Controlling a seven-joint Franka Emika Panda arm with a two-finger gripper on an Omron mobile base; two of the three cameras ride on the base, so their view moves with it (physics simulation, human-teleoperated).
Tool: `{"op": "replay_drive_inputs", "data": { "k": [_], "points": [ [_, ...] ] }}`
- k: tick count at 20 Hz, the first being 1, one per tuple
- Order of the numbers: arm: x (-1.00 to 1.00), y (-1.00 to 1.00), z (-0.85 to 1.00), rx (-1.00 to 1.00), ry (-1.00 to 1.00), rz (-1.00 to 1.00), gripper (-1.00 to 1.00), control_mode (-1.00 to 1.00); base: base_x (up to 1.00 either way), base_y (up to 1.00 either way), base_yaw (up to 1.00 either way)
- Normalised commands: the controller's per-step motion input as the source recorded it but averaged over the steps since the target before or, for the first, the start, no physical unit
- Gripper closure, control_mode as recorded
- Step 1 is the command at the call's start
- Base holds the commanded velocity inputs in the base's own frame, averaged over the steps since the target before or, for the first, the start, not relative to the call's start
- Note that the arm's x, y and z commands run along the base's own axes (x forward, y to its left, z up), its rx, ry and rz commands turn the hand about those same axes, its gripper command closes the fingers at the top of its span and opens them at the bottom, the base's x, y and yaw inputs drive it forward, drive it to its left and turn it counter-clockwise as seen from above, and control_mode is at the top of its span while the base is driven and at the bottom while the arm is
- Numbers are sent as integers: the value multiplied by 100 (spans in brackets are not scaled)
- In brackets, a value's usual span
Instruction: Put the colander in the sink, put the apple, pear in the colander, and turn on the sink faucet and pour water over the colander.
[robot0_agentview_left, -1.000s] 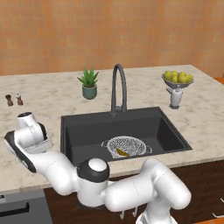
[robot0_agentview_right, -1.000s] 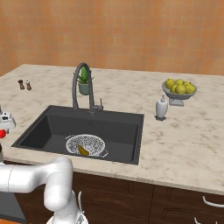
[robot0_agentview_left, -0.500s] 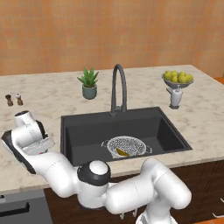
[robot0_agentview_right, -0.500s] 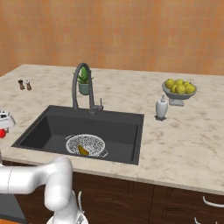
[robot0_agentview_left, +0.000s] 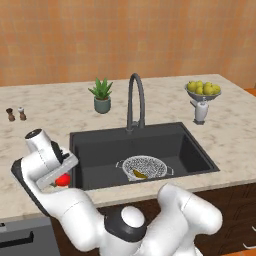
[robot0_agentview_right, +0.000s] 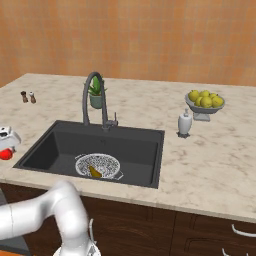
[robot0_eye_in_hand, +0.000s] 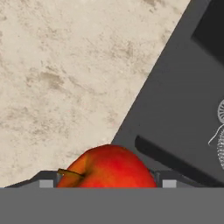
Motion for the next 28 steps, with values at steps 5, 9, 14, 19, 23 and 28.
{"op": "replay_drive_inputs", "data": {
  "k": [5,9,14,19,23,28],
  "points": [
    [-32,-90,33,0,-1,-5,100,-100,0,0,0],
    [-32,-88,38,1,0,-18,100,-100,0,0,0],
    [-18,-91,28,1,3,-21,100,-100,0,0,0],
    [-14,-96,18,0,3,-23,100,-100,0,0,0],
    [-20,-100,17,1,0,-21,100,-100,0,0,0],
    [-18,-100,13,0,0,-18,100,-100,0,0,0]
  ]
}}
